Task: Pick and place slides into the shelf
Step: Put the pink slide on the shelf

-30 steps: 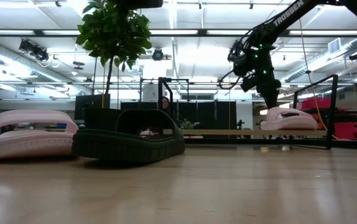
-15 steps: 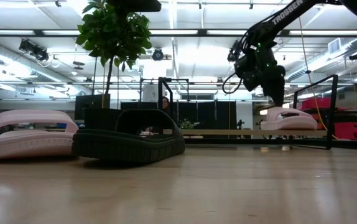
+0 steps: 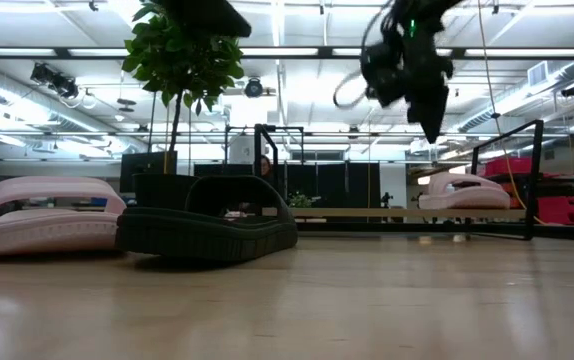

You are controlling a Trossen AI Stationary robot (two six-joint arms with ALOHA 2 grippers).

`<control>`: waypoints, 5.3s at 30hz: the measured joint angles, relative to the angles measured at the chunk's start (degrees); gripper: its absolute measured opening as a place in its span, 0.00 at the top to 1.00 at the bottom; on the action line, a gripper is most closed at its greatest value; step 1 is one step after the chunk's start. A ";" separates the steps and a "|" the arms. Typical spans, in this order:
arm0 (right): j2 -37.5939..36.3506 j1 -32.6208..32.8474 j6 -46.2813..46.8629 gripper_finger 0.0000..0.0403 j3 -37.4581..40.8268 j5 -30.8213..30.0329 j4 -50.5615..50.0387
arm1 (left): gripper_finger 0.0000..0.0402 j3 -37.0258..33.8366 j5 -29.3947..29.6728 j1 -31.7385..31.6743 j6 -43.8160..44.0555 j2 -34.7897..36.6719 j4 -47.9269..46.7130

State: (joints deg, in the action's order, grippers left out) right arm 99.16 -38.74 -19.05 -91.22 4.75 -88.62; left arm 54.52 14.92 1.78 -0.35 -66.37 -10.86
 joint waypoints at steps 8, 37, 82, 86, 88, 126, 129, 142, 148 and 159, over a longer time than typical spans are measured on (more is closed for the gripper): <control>-9.40 15.70 16.93 0.69 0.00 2.70 4.42 | 0.85 0.00 -4.26 -1.90 2.74 0.00 -6.66; -14.41 65.26 71.86 0.70 22.22 -19.62 38.82 | 0.93 -4.39 -6.71 12.82 31.32 0.02 -22.27; -14.32 80.54 92.85 0.70 35.54 -41.55 57.93 | 0.52 -4.31 -13.08 14.02 51.43 -12.34 -37.94; -14.32 80.54 93.11 0.70 37.24 -40.66 61.18 | 0.51 -4.33 -13.27 13.12 50.54 -13.48 -38.05; -14.32 80.54 93.11 0.70 37.83 -40.54 62.31 | 0.52 -4.33 -13.31 12.90 50.22 -13.46 -38.24; -14.33 80.50 92.94 0.70 38.27 -42.47 61.82 | 0.98 -4.30 -16.87 12.59 48.11 -15.08 -32.67; -14.34 80.50 92.92 0.72 38.27 -42.46 61.26 | 0.98 -3.62 -18.37 12.94 48.74 -13.59 -32.49; -14.37 80.50 92.81 0.80 38.27 -42.79 60.60 | 0.99 2.49 -20.31 13.01 49.67 -6.59 -34.32; -14.37 80.50 92.81 0.80 38.27 -42.77 60.35 | 1.00 6.87 -24.49 14.38 49.70 -6.73 -33.52; -14.40 80.95 92.34 0.81 38.27 -42.06 60.37 | 1.00 17.97 -26.10 14.77 46.81 -11.90 -32.20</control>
State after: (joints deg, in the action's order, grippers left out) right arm 84.76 42.22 73.29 -52.95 -37.31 -28.25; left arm 72.50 -11.18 16.55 46.46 -78.27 -43.06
